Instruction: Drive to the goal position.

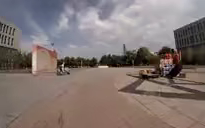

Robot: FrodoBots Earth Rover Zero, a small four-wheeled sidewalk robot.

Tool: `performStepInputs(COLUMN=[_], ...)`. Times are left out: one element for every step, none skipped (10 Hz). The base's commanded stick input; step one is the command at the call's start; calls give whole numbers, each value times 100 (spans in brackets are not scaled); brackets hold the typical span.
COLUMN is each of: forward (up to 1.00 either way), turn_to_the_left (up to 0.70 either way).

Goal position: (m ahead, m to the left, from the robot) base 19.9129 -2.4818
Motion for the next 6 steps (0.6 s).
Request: performStepInputs(forward=[100,100,100,100,100,100], turn_to_the_left=[0,0,0,0,0,0])
